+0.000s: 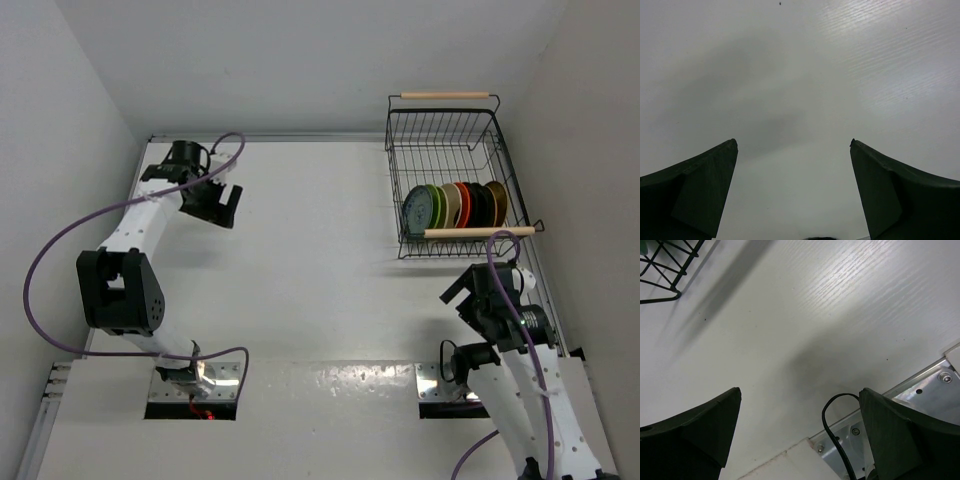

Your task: Load the plates into the dish rack

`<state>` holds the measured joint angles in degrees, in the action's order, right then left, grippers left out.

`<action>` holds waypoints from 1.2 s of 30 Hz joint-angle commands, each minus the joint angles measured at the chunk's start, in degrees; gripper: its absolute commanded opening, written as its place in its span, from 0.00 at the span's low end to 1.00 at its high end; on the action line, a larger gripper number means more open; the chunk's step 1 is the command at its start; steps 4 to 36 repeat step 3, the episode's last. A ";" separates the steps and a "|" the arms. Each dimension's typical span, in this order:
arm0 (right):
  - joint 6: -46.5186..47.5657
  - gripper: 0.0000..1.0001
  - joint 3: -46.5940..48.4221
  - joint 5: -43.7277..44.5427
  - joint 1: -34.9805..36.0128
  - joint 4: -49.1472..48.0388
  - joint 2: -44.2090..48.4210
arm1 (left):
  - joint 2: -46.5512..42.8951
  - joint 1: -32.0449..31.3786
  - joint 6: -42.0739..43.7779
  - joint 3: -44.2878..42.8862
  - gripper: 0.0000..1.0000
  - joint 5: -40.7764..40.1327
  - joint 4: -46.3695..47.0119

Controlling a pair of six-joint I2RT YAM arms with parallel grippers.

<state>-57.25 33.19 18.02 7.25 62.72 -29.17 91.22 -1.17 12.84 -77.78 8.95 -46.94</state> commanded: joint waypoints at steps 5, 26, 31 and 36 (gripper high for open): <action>-2.07 1.00 0.82 1.93 -0.21 0.13 0.60 | -3.15 -0.50 0.08 0.52 1.00 1.68 0.97; -2.07 1.00 0.82 1.93 -0.21 0.13 0.60 | -3.15 -0.50 0.08 0.52 1.00 1.68 0.97; -2.07 1.00 0.82 1.93 -0.21 0.13 0.60 | -3.15 -0.50 0.08 0.52 1.00 1.68 0.97; -2.07 1.00 0.82 1.93 -0.21 0.13 0.60 | -3.15 -0.50 0.08 0.52 1.00 1.68 0.97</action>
